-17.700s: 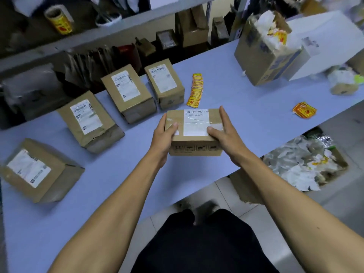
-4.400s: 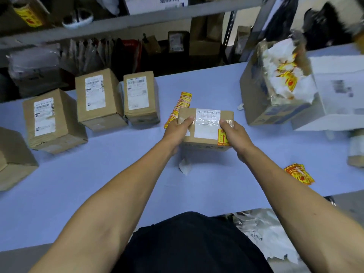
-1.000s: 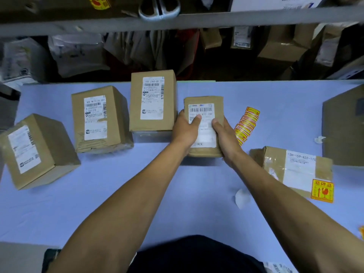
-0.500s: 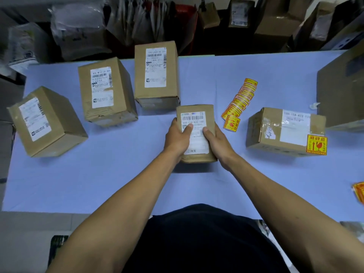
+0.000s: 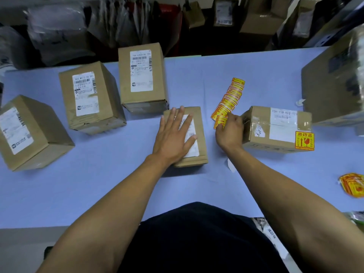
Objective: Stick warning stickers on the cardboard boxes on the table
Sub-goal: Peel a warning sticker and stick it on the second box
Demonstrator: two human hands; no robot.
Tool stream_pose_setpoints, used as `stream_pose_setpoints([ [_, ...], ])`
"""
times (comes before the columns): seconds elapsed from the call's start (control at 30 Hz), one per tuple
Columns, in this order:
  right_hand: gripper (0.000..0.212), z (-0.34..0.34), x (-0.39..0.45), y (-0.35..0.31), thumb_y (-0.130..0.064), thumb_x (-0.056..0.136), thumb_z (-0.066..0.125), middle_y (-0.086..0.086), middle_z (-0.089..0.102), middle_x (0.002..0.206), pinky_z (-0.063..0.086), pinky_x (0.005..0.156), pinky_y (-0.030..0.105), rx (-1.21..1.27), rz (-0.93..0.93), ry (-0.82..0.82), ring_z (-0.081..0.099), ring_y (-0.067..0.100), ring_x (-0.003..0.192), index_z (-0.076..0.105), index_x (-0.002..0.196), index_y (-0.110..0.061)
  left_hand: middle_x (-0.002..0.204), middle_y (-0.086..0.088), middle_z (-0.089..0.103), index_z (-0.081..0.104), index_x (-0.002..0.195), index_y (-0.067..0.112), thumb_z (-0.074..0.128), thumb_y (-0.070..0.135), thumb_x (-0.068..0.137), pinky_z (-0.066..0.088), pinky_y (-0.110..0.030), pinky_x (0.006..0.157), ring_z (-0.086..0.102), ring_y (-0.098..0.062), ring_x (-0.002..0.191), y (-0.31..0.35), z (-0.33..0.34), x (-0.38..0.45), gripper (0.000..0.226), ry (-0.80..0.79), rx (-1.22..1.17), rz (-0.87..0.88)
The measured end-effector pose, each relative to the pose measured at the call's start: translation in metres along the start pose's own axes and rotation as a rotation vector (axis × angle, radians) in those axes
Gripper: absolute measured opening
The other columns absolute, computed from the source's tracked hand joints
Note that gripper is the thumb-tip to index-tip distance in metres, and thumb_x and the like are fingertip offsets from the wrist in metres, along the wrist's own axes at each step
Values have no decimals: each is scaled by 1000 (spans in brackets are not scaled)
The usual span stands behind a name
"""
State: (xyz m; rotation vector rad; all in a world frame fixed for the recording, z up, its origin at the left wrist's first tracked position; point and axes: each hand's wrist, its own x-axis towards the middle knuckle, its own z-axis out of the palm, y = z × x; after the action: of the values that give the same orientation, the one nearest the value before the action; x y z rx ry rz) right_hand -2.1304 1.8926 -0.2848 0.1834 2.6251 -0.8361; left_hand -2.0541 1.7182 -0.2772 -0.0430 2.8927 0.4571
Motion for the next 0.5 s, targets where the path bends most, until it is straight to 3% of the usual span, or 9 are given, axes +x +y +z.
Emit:
stream_pose_setpoints([
  [0.13, 43, 7, 9, -1, -8, 95, 52, 25, 39, 139, 33, 106, 42, -116, 32, -31, 39, 42, 129, 41, 136, 1, 167, -5, 1, 19, 157, 24, 35, 54, 101, -14, -39, 119, -5, -24, 154, -4, 4, 2, 66, -16, 37, 8],
  [0.33, 40, 8, 17, 6, -4, 89, 56, 27, 40, 134, 29, 106, 39, -256, 20, -48, 38, 42, 126, 45, 127, 5, 167, -6, 3, 20, 157, 24, 37, 53, 101, -9, -43, 120, -3, -26, 154, -4, 4, 3, 66, -18, 18, 9],
  [0.5, 32, 5, 16, 13, -8, 87, 61, 28, 52, 120, 37, 91, 41, -248, -36, -25, 48, 44, 112, 53, 114, 6, 167, -5, 4, 21, 157, 24, 38, 52, 100, -9, -43, 120, -3, -26, 154, -4, 4, 2, 66, -6, -4, 8],
])
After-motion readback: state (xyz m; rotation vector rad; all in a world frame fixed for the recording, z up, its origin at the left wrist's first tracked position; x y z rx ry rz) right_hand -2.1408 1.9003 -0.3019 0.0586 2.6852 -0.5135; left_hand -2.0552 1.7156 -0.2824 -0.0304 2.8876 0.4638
